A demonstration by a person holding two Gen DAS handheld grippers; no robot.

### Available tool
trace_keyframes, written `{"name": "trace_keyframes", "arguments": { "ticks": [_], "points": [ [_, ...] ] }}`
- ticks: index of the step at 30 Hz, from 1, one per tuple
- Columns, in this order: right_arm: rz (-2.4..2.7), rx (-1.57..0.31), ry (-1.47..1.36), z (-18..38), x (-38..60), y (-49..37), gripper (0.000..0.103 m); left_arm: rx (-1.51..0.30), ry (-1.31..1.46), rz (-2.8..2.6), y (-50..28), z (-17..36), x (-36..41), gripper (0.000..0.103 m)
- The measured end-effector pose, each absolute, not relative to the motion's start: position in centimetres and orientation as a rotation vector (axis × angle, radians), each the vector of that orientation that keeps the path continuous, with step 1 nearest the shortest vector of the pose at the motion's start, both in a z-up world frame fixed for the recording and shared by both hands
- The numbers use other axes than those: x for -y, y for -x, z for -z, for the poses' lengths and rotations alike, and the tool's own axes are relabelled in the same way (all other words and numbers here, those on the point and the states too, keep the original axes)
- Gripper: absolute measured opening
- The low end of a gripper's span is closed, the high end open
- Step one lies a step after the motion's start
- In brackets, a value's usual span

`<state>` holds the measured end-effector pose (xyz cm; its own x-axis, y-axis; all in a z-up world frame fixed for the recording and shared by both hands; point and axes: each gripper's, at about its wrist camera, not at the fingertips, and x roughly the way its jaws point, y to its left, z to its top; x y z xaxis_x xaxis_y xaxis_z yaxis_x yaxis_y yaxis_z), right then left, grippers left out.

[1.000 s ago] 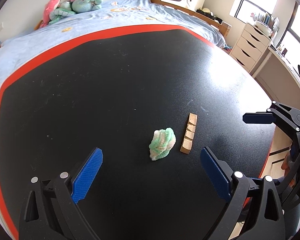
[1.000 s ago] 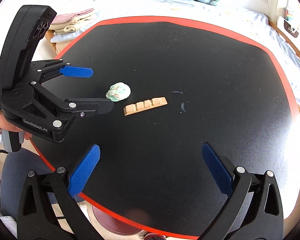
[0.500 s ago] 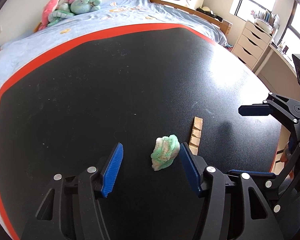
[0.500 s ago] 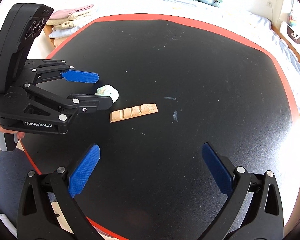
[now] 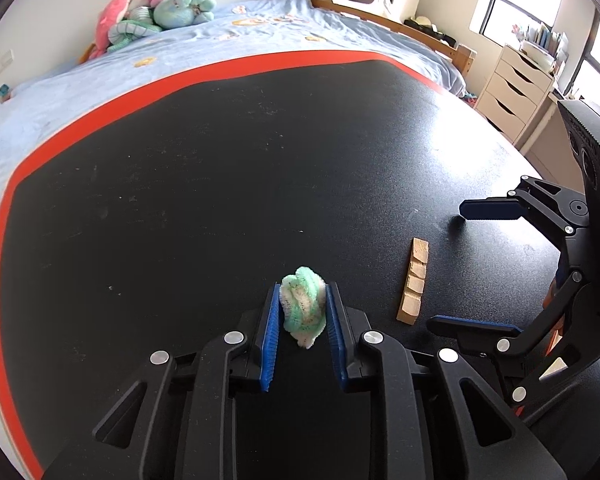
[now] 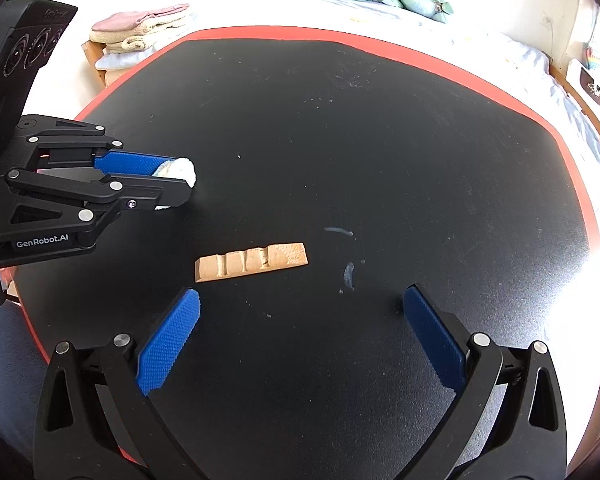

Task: Collect trash
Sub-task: 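Grasp the green cloth with the left tool while the right tool grasps the notched wooden piece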

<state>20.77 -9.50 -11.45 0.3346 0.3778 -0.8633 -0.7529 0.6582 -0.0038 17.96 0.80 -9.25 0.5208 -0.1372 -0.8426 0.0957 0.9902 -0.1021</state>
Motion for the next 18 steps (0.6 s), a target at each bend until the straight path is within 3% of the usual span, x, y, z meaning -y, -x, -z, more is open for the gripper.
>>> {"name": "trace_keyframes", "arguments": {
  "ticks": [14,18],
  "points": [
    [-0.827,-0.905,0.452,11.5,6.9,-22.0,0.098,-1.003,0.066,0.115,-17.7,9.3,-1.9,0.022],
    [-0.843,-0.881,0.448,11.0,6.4,-22.2,0.073,-1.003,0.075,0.112,-17.8,9.4,-2.2,0.022]
  ]
}}
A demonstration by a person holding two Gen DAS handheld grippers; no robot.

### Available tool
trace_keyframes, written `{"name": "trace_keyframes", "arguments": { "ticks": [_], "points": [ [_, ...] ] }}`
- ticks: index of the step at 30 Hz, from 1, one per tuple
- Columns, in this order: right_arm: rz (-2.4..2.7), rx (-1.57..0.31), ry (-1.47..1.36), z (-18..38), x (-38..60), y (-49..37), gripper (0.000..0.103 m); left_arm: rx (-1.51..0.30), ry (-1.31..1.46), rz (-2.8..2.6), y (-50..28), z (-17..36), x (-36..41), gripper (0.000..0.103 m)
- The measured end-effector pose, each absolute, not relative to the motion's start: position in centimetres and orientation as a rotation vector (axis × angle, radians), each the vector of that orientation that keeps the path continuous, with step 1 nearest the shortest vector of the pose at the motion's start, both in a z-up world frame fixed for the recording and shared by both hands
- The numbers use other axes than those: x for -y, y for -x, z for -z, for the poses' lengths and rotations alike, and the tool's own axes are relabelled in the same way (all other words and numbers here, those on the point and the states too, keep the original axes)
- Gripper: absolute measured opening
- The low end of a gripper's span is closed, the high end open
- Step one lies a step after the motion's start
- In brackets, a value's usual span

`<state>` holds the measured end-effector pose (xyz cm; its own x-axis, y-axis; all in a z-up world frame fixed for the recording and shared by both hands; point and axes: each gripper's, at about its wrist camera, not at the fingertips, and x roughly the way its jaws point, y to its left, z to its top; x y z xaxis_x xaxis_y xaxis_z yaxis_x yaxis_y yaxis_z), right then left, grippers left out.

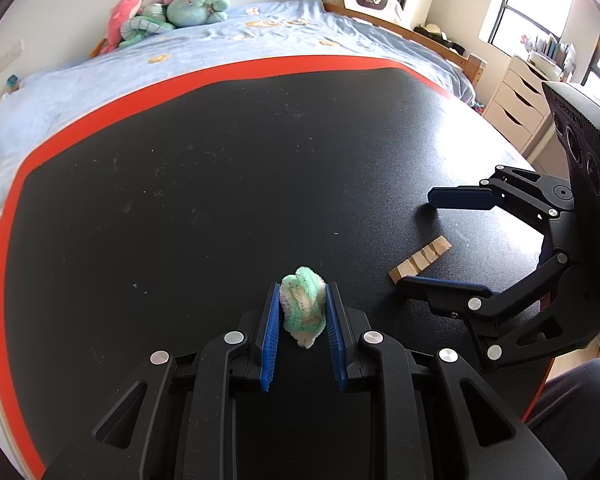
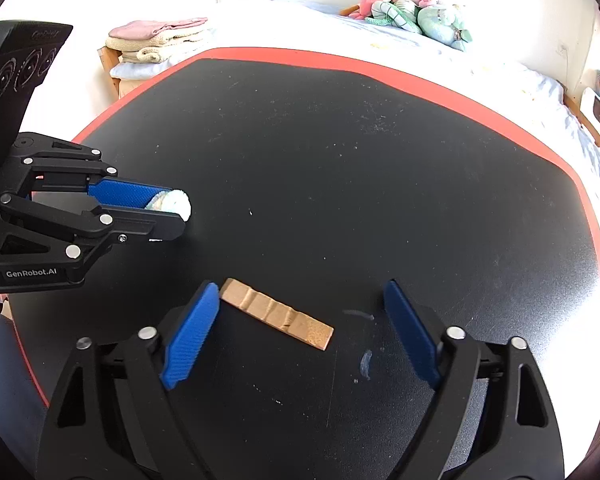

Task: Collect trash
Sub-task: 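Grasp the green cloth with the left tool while the right tool grasps the notched wooden piece, then carry the green cloth and wooden piece over the wastebasket and open both tools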

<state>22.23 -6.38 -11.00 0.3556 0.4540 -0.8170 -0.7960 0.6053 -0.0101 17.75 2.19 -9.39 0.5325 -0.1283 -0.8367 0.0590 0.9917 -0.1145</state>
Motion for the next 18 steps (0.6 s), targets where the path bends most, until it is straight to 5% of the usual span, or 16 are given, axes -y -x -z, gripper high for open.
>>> {"name": "trace_keyframes", "arguments": {
  "ticks": [10,16,18],
  "points": [
    [-0.858,-0.896,0.45,10.5,6.6,-21.9,0.024,-0.999,0.085,0.122,-17.7,9.3,-2.0,0.022],
    [-0.842,-0.914,0.438,10.4,7.4,-21.7,0.021,-0.997,0.083,0.132,-17.5,9.1,-1.7,0.022],
    [-0.824,-0.921,0.419,10.4,7.6,-21.9,0.011,-0.996,0.082,0.134,-17.4,9.0,-1.6,0.022]
  ]
}}
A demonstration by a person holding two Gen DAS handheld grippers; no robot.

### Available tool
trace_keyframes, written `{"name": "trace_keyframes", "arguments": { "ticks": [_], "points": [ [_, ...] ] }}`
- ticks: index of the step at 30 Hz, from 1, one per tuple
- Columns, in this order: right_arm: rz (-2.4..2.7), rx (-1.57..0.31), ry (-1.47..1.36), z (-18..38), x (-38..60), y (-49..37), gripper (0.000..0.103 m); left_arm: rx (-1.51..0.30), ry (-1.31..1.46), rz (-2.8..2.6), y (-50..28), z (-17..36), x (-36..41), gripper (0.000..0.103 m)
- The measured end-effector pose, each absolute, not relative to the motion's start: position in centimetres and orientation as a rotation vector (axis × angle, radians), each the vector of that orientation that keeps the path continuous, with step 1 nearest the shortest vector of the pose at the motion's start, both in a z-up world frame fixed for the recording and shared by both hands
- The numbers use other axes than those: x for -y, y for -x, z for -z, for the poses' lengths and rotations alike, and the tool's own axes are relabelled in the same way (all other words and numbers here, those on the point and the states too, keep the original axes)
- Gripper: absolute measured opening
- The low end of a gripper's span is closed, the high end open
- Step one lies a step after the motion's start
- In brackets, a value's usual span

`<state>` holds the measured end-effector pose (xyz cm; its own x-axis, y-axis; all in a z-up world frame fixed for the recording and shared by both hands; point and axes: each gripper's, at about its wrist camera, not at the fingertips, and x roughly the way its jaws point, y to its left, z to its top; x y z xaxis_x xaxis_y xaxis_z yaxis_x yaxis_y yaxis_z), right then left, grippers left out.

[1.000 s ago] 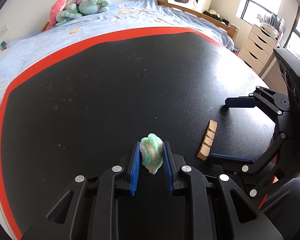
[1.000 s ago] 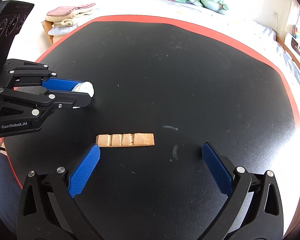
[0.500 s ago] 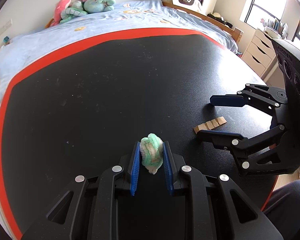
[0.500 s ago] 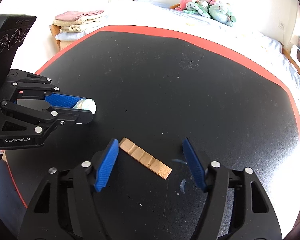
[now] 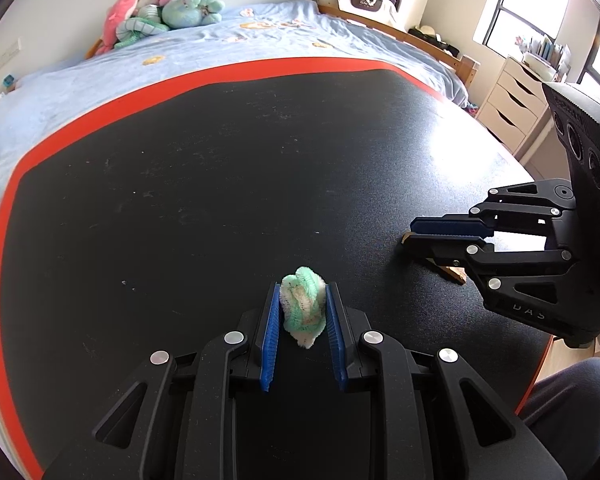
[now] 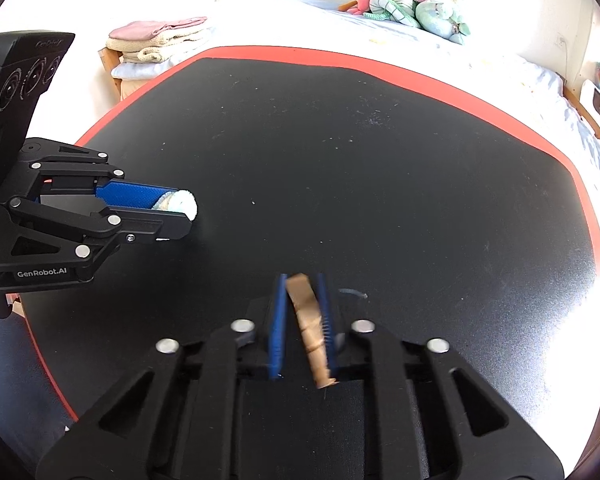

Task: Collect trash
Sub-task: 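Carry the green cloth and wooden piece over the wastebasket and open both tools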

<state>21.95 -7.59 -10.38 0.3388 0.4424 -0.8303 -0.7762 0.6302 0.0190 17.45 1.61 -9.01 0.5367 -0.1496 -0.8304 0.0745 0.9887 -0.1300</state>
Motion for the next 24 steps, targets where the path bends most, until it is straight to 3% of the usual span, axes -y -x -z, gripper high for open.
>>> {"name": "trace_keyframes", "arguments": {
  "ticks": [24],
  "points": [
    [-0.768,-0.888,0.272,5.5,12.5,-17.2,0.011,-0.97,0.05,0.195,-12.6,5.4,1.7,0.021]
  ]
}}
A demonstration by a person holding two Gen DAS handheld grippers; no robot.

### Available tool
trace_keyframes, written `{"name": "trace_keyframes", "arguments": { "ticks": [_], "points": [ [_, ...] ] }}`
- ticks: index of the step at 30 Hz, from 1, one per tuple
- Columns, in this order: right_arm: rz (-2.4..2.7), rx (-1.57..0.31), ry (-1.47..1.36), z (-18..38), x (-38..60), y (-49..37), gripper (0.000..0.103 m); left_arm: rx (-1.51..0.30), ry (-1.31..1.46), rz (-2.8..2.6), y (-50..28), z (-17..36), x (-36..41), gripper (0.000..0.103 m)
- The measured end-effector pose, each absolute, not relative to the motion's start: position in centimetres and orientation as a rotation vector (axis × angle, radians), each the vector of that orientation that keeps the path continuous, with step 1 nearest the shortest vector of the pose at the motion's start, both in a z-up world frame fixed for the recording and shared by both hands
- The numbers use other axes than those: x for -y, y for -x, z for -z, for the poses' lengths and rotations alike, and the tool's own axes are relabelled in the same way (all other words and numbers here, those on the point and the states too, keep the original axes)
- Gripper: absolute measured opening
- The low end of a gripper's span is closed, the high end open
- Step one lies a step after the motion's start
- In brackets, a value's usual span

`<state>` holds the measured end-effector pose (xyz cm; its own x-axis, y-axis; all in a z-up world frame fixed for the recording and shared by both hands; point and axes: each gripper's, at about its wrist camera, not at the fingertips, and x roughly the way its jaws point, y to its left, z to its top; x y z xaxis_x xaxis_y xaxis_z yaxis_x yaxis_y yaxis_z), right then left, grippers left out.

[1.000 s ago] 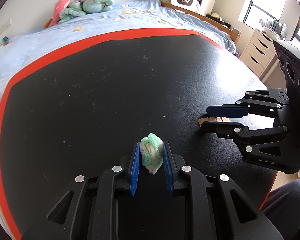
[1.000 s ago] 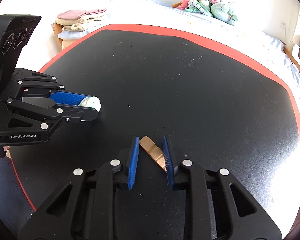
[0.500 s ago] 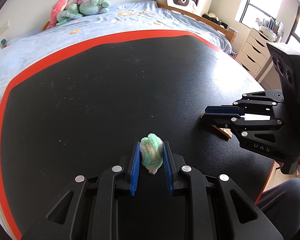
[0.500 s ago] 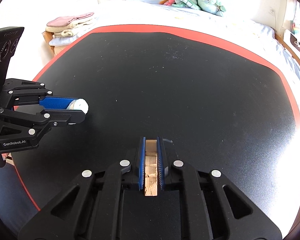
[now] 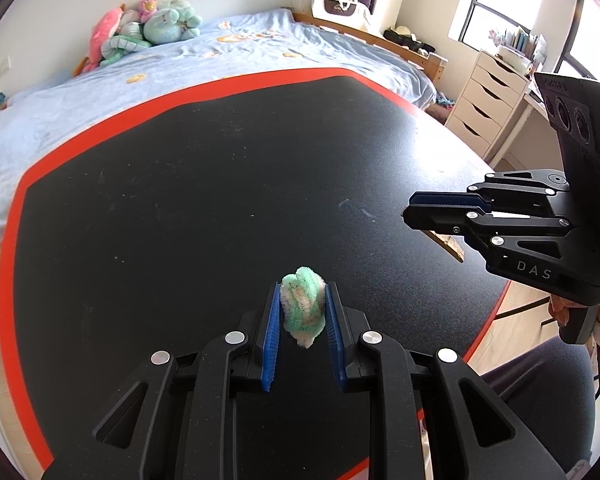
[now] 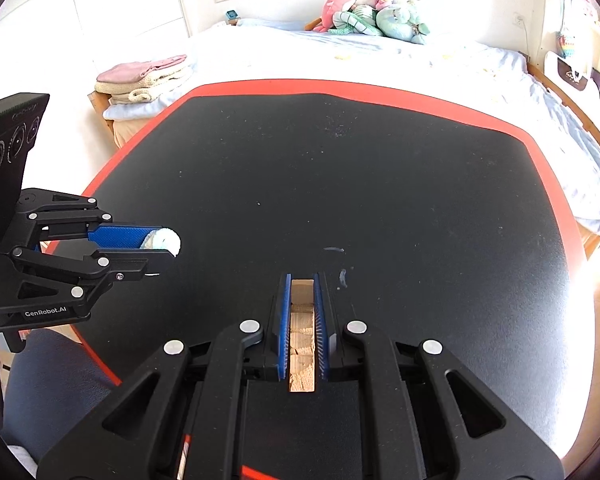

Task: Collect trash
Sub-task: 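Carry the green cloth and wooden piece over the wastebasket and open both tools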

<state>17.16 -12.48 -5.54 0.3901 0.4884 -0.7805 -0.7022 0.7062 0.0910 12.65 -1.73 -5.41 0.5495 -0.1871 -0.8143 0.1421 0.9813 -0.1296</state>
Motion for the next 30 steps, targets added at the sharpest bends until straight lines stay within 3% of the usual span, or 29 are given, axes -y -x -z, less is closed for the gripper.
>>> {"name": "trace_keyframes", "arguments": {
  "ticks": [16,30],
  "points": [
    [-0.782,-0.838,0.227,0.8,17.1,-5.3,0.011,-0.928,0.022,0.269,-3.6,1.8,6.1,0.021],
    [-0.797,-0.886,0.2,2.3,19.9,2.6,0.011,-0.949,-0.002,0.316,1.8,2.5,8.7,0.021]
  ]
}}
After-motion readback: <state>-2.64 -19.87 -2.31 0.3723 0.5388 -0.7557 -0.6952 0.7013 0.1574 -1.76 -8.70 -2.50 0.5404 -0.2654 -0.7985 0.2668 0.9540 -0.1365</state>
